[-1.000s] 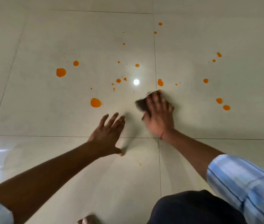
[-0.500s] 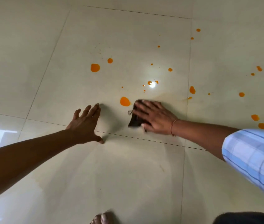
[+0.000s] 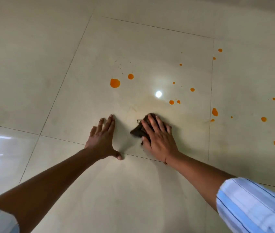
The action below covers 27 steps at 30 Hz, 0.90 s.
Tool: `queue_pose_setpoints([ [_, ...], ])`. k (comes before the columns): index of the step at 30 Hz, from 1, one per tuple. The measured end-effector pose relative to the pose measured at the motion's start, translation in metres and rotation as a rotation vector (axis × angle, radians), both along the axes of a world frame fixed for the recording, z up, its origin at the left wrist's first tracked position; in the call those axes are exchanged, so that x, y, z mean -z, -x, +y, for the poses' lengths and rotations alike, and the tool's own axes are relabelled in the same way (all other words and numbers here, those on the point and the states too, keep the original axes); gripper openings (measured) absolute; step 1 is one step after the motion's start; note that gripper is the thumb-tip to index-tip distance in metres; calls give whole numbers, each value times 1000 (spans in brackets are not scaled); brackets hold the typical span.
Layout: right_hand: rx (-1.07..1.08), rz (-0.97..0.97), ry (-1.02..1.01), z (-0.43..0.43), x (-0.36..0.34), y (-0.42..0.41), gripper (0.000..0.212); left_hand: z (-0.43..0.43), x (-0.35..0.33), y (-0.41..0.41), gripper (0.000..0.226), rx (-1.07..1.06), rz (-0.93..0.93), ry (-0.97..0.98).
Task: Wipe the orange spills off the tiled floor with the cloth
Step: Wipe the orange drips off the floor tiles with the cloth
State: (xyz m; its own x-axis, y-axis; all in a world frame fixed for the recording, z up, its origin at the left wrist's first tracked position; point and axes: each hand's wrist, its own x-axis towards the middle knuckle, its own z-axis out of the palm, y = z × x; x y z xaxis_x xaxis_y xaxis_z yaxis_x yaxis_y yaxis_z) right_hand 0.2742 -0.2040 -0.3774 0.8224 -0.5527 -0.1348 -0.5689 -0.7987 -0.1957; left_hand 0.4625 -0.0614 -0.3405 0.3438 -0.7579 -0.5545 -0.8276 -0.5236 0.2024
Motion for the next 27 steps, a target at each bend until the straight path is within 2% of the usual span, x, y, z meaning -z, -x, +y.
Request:
queue_pose_setpoints([
  [3,214,9,-6,-3,-1,-71,63,2,6,-1,155,-33,21,38],
  [5,52,8,14,22,0,-68,64,2,5,-1,154,-64,53,45],
  [7,-153,16,-14,43,-3,-17,67,3,4,-1,154,-81,76,65],
  [9,-186,1,0,30,-4,19,69,3,2,-1,155,-73,88,69],
  [11,-2,27,45,-1,0,-1,68,4,3,-1,155,-78,90,87],
  [13,201,14,52,-21,2,-61,67,6,5,-2,154,-92,114,98],
  [14,215,6,48,-17,0,-88,67,7,6,-3,154,-97,128,114],
  [17,-47,10,59,32,4,-98,67,18,7,-10,154,-119,146,170],
  [19,-223,32,21,55,4,-43,69,30,4,-19,153,-91,106,154],
  [21,-273,18,20,42,0,4,69,40,-1,-28,152,-60,71,135],
  [23,-138,37,54,14,1,-4,67,43,-1,-37,152,-66,48,132],
  [25,114,38,51,-2,-1,-54,65,36,-3,-44,150,-106,53,131],
  [27,159,-10,29,15,-2,-99,66,28,-1,-55,149,-151,20,139],
])
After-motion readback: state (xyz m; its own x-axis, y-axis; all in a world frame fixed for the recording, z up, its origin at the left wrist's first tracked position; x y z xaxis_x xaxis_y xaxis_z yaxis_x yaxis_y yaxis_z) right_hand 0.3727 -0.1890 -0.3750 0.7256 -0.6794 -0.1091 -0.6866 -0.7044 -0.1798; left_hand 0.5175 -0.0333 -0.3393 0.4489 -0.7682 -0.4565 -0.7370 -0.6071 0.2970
